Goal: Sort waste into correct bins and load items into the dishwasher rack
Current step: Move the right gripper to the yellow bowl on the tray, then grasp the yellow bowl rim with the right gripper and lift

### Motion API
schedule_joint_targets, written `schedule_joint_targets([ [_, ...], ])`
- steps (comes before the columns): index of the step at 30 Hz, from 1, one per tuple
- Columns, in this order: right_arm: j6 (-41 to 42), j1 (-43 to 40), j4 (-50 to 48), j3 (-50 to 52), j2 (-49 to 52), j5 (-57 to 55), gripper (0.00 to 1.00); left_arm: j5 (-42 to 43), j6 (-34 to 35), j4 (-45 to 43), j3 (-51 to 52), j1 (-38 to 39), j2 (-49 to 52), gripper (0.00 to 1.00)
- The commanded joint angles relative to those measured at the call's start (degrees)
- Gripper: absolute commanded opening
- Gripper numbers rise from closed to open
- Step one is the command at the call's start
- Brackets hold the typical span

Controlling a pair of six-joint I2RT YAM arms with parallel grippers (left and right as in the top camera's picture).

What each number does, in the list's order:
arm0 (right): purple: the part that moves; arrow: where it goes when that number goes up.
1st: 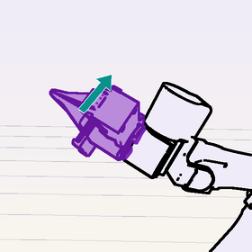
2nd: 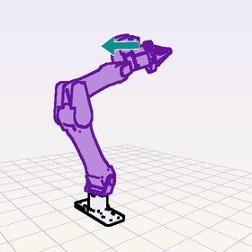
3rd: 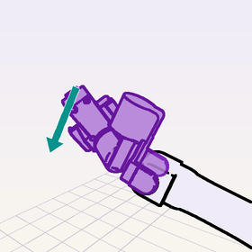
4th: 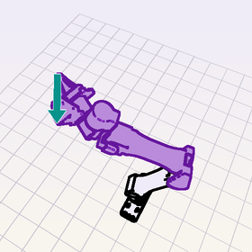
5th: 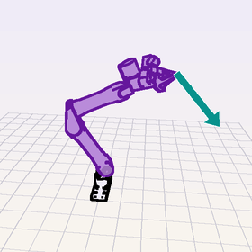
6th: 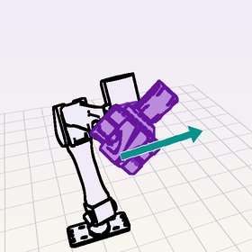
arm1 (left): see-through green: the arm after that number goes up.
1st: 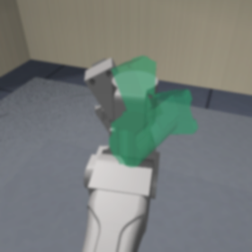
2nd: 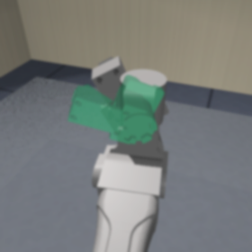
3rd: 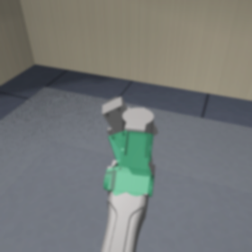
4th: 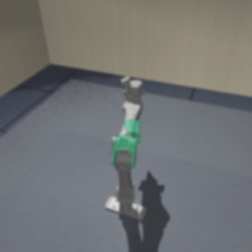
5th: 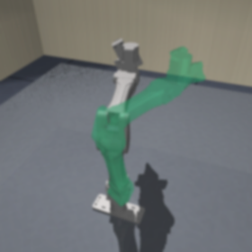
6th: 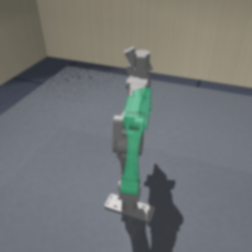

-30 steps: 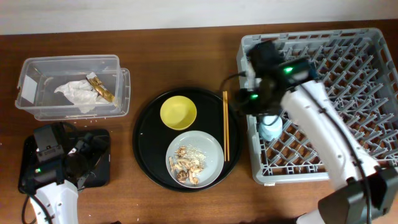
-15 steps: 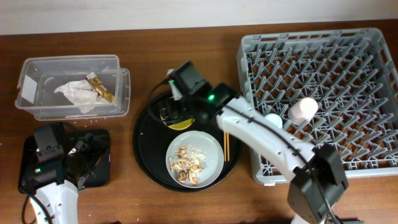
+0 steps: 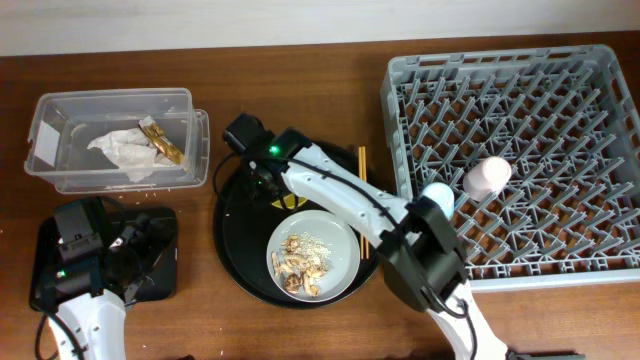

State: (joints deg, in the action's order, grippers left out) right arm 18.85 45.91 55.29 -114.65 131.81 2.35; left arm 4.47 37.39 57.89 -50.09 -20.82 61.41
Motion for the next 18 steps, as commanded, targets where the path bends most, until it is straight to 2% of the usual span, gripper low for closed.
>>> schedule_joint_targets([
  [1,-2.12,2.34,-2.47,-1.16,0.81,-3.17,0.61,0.22,0.57,0.07,0.00,-0.35,-0.02,0.99],
  [4,-2.05,3.72,-3.72,-1.03,1.60,-10.10,0.57,0.22,0.57,0.07,0.00,-0.35,-0.02,0.99],
  [11,-2.08,3.54,-3.85,-1.03,4.44,-11.28,0.42,0.22,0.57,0.07,0.00,-0.35,-0.02,0.99],
  [15,-1.88,3.58,-3.61,-1.05,4.44,-12.07,0.22,0.22,0.57,0.07,0.00,-0.35,-0.02,0.99],
  [18,-1.88,3.58,-1.38,-3.32,4.31,-11.30,0.04,0.22,0.57,0.07,0.00,-0.35,-0.02,0.99],
])
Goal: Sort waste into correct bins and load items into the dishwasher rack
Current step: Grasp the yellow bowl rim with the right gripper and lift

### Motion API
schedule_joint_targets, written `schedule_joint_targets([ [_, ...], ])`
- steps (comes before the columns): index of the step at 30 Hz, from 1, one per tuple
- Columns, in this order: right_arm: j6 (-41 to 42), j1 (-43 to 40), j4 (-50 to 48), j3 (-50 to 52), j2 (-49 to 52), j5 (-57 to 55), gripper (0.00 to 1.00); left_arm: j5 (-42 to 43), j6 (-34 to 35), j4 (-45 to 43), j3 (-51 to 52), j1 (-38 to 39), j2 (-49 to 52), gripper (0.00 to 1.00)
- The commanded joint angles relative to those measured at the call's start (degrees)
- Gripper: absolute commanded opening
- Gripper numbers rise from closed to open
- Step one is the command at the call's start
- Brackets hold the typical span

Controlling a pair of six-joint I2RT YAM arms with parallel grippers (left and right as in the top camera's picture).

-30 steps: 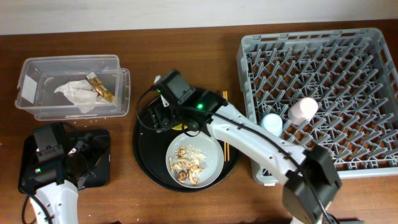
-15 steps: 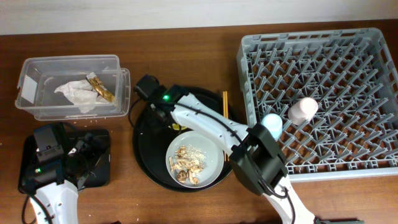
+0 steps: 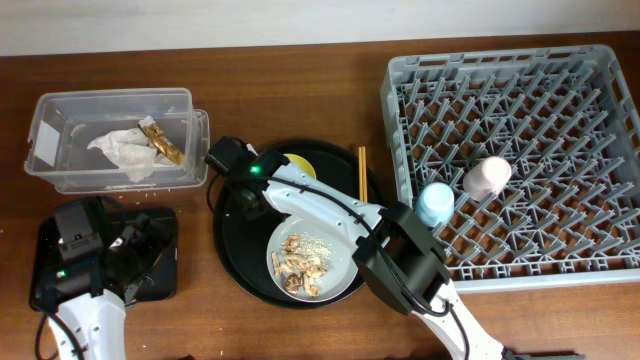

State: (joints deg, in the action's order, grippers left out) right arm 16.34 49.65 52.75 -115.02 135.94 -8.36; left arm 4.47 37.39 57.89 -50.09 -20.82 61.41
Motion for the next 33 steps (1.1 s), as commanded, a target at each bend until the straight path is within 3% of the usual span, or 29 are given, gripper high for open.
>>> schedule_joint_targets([
  [1,0.63,-0.17,2.86,-5.03,0.15,0.09,0.04,0.22,0.57,0.07,0.00,-0.35,-0.02,0.99],
  [3,0.66,-0.22,7.15,-10.38,0.07,0.17,0.04,0.22,0.57,0.07,0.00,-0.35,-0.02,0.99],
  [8,4.15,-4.76,25.83,-35.17,-1.46,0.15,0.04,0.22,0.57,0.09,0.00,-0.35,-0.02,0.99],
  [12,5.40,-15.08,42.91,-54.58,-5.14,0.15,0.04,0.22,0.57,0.07,0.00,-0.35,-0.02,0.99],
  [15,1.79,-24.30,44.59,-58.82,-10.14,7.13,0.04,0.22,0.57,0.07,0.00,-0.35,-0.02,0.99],
  [18,-1.77,-33.44,44.59,-54.05,-17.97,10.10,0.04,0.22,0.57,0.07,0.00,-0.35,-0.02,0.99],
  [25,-3.26,-54.80,44.59,-25.44,-33.05,12.35,0.04,0.22,0.57,0.07,0.00,-0.35,-0.02,0.99],
  [27,-7.96,-60.41,44.59,-20.02,-34.84,20.50,0.04,0.22,0.57,0.07,0.00,-0.35,-0.02,0.99],
  [29,-17.46,-66.75,44.59,-12.61,-36.09,37.31,0.04,0.22,0.57,0.07,0.00,-0.35,-0.02,0.99],
  [33,-31.06,-74.49,44.59,4.57,-36.98,58.97,0.04,0.22,0.57,0.07,0.00,-0.35,-0.02,0.99],
])
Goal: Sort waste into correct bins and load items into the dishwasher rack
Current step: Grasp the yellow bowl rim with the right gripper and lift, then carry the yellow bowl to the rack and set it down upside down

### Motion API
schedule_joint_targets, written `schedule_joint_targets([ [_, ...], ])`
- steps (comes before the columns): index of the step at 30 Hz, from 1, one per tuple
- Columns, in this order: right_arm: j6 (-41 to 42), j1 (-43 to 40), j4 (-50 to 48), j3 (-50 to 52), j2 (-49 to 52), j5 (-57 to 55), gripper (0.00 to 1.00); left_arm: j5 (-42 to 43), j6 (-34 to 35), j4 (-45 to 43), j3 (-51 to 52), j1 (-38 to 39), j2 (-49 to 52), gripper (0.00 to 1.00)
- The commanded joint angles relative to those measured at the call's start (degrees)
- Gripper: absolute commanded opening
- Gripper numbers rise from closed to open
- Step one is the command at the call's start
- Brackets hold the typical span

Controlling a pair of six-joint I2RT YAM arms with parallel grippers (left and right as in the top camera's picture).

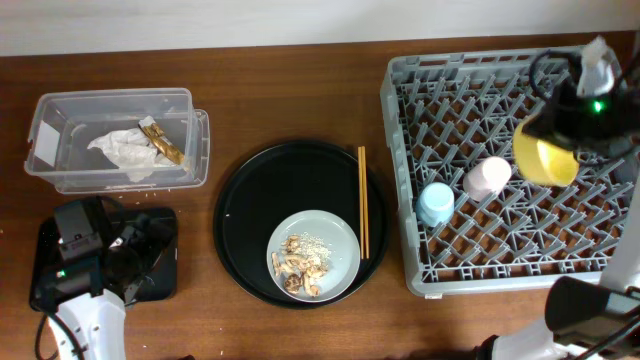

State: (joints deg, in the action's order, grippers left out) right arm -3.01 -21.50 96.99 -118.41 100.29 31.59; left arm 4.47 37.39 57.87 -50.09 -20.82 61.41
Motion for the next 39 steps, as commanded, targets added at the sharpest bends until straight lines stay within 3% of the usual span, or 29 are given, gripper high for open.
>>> schedule_joint_targets([
  [1,-15.19,-4.92,0.35,12.79,-1.33,24.85,0.04,0.22,0.57,0.11,0.00,-0.35,-0.02,0.99],
  [3,-22.77,-7.74,0.35,22.60,-1.33,33.18,0.04,0.22,0.57,0.09,0.00,-0.35,-0.02,0.99],
  [6,-29.27,-9.14,0.35,32.35,-1.31,36.06,0.04,0.22,0.57,0.09,0.00,-0.35,-0.02,0.99],
  [16,-37.24,-9.40,-1.18,53.33,-1.25,45.64,0.04,0.22,0.57,0.09,0.00,-0.35,-0.02,0.99],
  [23,-37.09,-17.51,-3.37,53.53,-0.50,41.03,0.04,0.22,0.57,0.09,0.00,-0.35,-0.02,0.99],
  [27,-37.07,-21.75,-3.15,53.37,-0.50,36.59,0.21,0.22,0.57,0.09,0.00,-0.35,-0.02,0.99],
  [30,-36.28,-24.90,-2.67,49.86,-0.61,34.32,0.27,0.22,0.57,0.11,0.00,-0.35,-0.02,0.99],
  [32,-33.57,-26.16,-2.69,46.88,-0.79,32.46,0.34,0.22,0.57,0.09,0.00,-0.35,-0.02,0.99],
  [33,-30.80,-26.53,-2.75,43.71,-0.81,29.92,0.46,0.22,0.57,0.09,0.00,-0.35,-0.02,0.99],
  [34,-28.89,-26.60,-2.93,42.03,-0.83,28.52,0.50,0.22,0.57,0.09,0.00,-0.35,-0.02,0.99],
  [39,-12.83,-26.53,-3.96,28.46,-1.62,17.20,0.53,0.22,0.57,0.09,0.00,-0.35,-0.02,0.99],
])
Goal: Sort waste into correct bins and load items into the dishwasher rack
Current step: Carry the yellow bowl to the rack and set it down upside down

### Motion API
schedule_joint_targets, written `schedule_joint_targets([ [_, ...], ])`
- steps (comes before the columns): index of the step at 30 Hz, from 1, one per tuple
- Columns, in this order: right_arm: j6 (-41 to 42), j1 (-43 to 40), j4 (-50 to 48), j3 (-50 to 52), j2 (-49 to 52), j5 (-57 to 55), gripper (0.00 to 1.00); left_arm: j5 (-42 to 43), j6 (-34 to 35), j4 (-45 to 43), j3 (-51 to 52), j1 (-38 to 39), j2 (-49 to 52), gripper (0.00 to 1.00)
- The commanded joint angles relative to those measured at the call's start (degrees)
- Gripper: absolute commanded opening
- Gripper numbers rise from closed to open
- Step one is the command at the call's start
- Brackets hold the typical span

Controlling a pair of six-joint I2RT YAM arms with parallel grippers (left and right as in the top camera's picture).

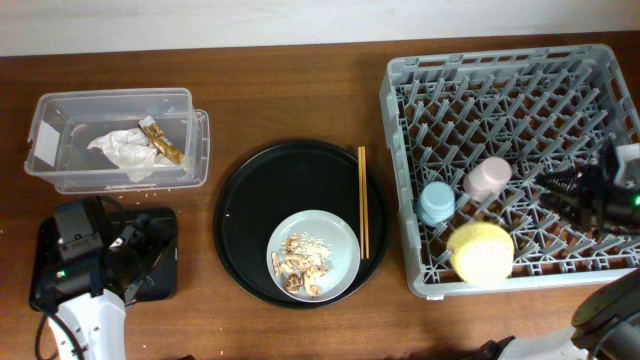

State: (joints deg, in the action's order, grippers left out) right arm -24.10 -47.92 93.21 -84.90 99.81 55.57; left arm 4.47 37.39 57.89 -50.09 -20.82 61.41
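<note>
A yellow bowl [480, 250] sits in the front row of the grey dishwasher rack [400, 130], beside a blue cup [436, 203] and a pink cup [487, 177]. My right gripper [558, 193] hovers over the rack's right side, apart from the bowl, fingers spread and empty. On the black tray [240, 200] lie a pale plate with food scraps [313, 253] and a pair of chopsticks [363, 202]. My left gripper [135, 250] rests over the black bin [165, 262] at the lower left, dark against dark.
A clear plastic bin [60, 105] at the back left holds a crumpled tissue [125, 150] and a wrapper [163, 142]. The rack fills the table's right side. Bare wood lies between the bins, tray and rack.
The yellow bowl, held high over the rack's right side, now sits in the rack's front row. My right gripper has let it go and stands to the right of it.
My right gripper was reaching onto the tray's far side at the yellow bowl, then a little further left on it. Later it held the bowl above the rack. Now the bowl rests in the rack, and the left arm has stayed still throughout.
</note>
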Motion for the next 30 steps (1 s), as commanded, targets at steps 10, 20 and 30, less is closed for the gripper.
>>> schedule_joint_targets([
  [10,14.60,3.02,1.88,-4.04,-16.44,-21.70,0.49,0.22,0.57,0.07,0.00,-0.35,-0.02,0.99],
  [20,20.50,5.88,-15.41,25.86,-21.57,-21.99,0.48,0.22,0.57,0.07,0.00,-0.35,-0.02,0.99],
  [30,36.68,18.91,-30.73,29.20,-21.55,-24.35,0.09,0.22,0.57,0.07,0.00,-0.35,-0.02,0.99],
])
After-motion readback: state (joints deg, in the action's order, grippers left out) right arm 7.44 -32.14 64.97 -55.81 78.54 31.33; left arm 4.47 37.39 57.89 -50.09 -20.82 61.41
